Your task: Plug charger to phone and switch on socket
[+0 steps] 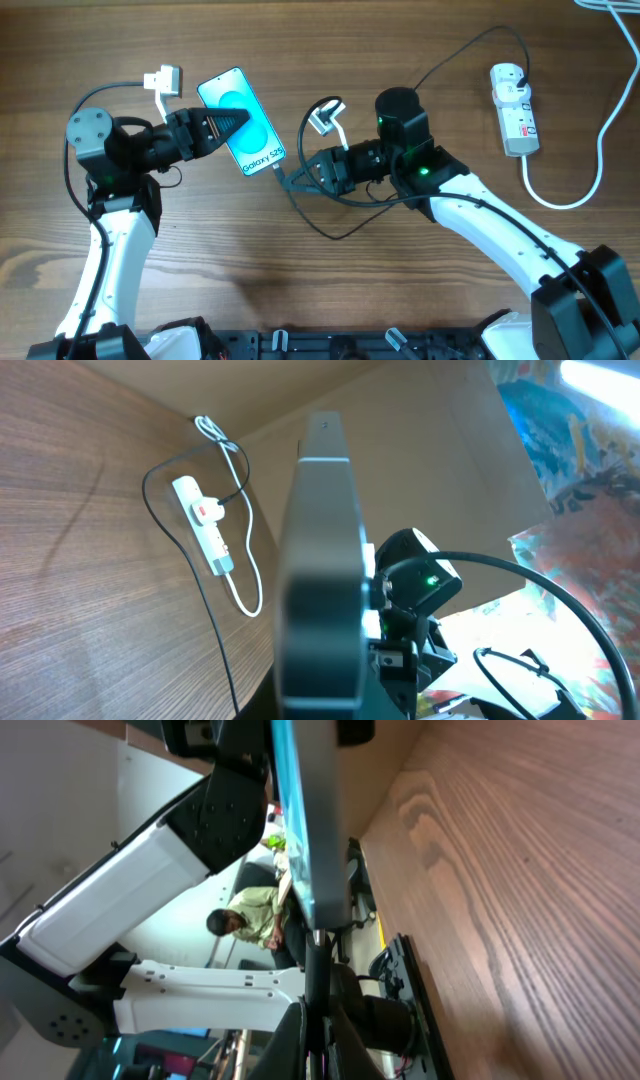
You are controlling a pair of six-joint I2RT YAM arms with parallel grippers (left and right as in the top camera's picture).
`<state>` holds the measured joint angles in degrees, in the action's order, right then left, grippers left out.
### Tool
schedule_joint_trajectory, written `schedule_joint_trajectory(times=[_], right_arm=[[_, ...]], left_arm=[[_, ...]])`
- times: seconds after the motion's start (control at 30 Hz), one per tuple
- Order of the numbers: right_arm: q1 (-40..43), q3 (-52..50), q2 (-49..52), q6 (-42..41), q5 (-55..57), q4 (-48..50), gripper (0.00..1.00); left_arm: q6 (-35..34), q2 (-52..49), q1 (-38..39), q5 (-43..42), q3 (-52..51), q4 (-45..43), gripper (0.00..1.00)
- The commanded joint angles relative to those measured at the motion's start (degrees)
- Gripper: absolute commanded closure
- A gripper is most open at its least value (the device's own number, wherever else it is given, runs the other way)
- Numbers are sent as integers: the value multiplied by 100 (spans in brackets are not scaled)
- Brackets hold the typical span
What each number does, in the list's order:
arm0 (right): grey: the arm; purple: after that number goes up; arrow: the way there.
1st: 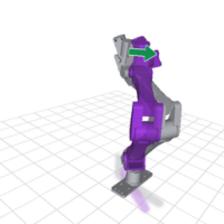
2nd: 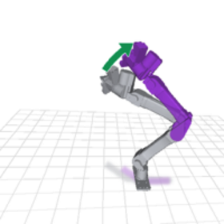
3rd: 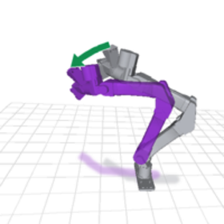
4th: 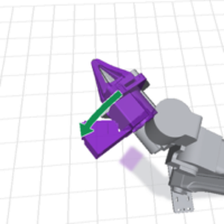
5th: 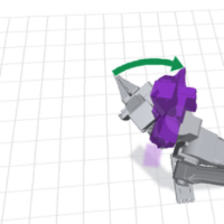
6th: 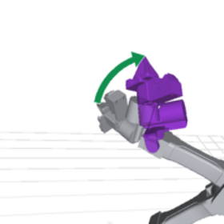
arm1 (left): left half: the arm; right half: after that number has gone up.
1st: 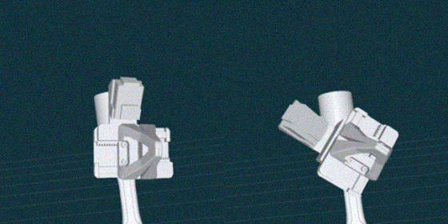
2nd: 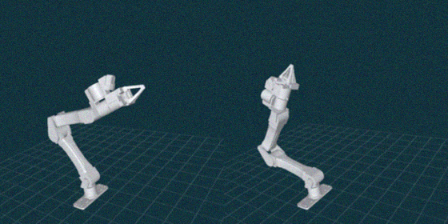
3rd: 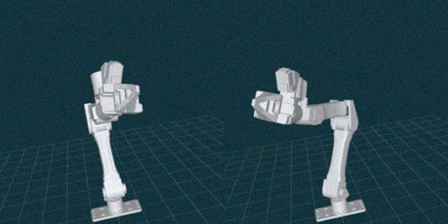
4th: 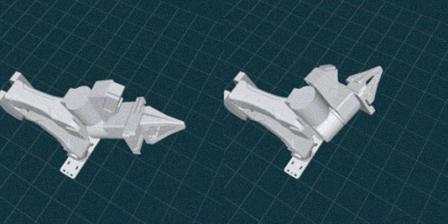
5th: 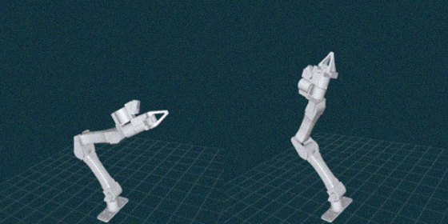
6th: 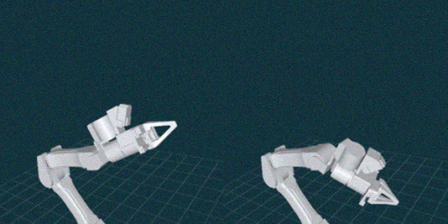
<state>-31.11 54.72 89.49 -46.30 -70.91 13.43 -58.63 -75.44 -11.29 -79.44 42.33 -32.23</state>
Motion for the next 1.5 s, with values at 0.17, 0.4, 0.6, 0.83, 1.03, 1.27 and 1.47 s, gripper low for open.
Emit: schedule_joint_trajectory(times=[0.17,0.4,0.6,0.83,1.03,1.27,1.47], right_arm=[[-55,-20,96,-37,-42,55,95],[-59,-20,96,-39,-24,46,96],[-122,-20,96,-28,-15,55,96],[-125,-20,96,-20,66,83,95],[-173,-20,105,-24,151,157,95],[-205,-20,105,-39,175,238,95],[-205,-20,105,-42,192,234,95]], left_arm=[[74,33,20,-131,85,-59,96],[74,33,20,-131,85,-59,96],[70,33,22,-131,83,33,96],[68,33,22,-131,85,33,96],[70,33,22,-131,83,33,96],[70,33,22,-131,83,33,96],[70,33,22,-133,83,33,96]])
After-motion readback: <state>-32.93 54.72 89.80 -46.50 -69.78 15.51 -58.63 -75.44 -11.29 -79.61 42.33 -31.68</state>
